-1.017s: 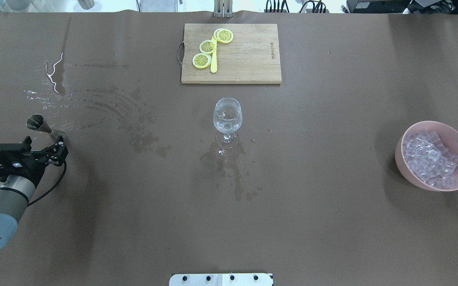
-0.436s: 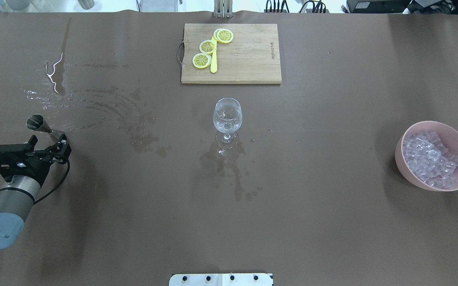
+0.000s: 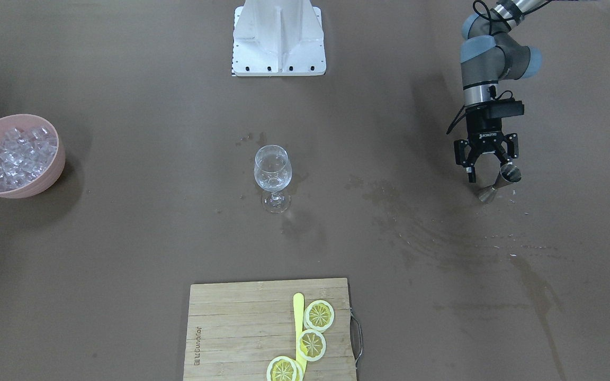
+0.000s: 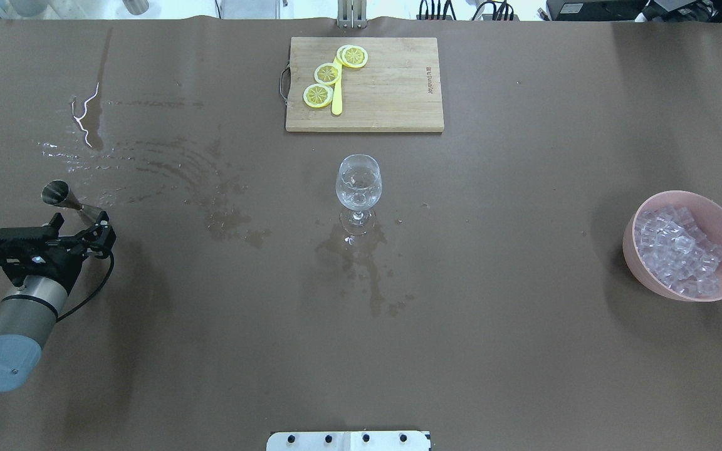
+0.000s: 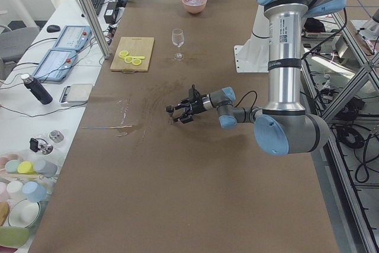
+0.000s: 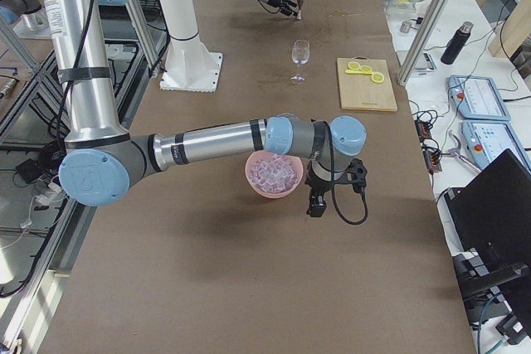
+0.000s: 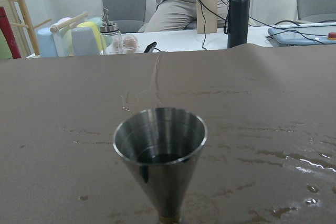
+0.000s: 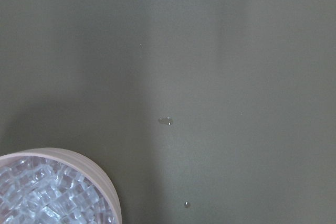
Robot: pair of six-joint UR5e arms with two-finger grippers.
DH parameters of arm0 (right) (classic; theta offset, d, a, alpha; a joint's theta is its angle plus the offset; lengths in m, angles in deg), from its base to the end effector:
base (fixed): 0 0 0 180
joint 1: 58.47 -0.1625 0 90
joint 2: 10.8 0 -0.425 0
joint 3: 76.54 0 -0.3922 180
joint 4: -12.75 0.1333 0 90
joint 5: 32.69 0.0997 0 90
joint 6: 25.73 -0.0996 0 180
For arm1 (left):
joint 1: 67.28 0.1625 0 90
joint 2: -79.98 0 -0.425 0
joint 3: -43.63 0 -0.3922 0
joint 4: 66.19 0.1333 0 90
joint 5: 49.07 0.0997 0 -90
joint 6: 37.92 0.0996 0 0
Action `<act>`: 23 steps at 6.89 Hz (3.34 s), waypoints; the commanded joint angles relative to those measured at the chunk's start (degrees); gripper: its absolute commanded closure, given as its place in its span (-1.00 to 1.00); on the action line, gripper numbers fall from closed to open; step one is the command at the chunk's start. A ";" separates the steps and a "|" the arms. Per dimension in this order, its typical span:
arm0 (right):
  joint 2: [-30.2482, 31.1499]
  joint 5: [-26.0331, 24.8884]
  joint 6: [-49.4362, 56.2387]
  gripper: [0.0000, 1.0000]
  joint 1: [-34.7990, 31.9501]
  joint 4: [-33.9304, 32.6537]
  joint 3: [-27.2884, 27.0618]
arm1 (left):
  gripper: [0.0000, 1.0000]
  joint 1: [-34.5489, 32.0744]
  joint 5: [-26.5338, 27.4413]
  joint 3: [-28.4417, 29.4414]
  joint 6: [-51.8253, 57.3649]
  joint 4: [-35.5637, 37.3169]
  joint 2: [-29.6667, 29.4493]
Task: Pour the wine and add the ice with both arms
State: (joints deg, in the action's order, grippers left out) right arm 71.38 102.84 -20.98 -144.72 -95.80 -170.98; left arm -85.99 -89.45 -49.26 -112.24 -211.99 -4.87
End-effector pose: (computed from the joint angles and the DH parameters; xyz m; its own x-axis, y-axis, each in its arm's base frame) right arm 0.0273 -0.5355 0.5805 0.6963 -0.0500 0.7160 0.1231 0.9911 -0.0504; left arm 0.3732 -0.3472 0.5594 0.7549 -0.0708 -0.6520 0.6067 0.4531 0.6532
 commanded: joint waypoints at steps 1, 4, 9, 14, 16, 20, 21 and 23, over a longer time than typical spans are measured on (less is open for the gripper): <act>0.00 0.09 0.00 -1.00 0.03 0.00 0.13 | -0.64 0.00 0.12 -0.10 1.02 -0.10 0.04; -0.09 0.09 0.09 -1.00 0.12 0.00 0.22 | -0.65 -0.44 0.21 -0.10 1.02 -0.10 0.04; -0.35 0.09 0.00 -1.00 0.21 0.00 0.49 | -0.87 -1.06 0.21 0.07 0.94 -0.10 -0.23; -0.44 0.09 0.00 -1.00 0.47 1.31 1.36 | -0.73 -3.69 -0.40 3.33 1.28 -0.10 -2.95; -0.44 0.09 0.00 -1.00 0.56 1.93 1.72 | -0.66 -3.87 -0.40 4.89 2.69 -3.15 -3.04; -0.44 0.09 0.00 -1.00 0.56 2.02 1.80 | 0.39 -3.87 -0.40 4.74 4.09 -4.67 -3.04; -0.44 0.09 0.00 -1.00 0.56 2.02 1.80 | 0.61 -4.13 -0.40 4.56 4.45 -4.67 -3.04; -0.44 0.00 -0.17 -1.00 0.56 2.02 1.80 | 1.00 -4.31 -0.40 4.82 4.54 -11.21 -1.99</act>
State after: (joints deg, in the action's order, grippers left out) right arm 70.94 102.91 -21.06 -144.16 -93.78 -169.25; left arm -90.18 -89.78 -44.49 -107.93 -218.56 -7.63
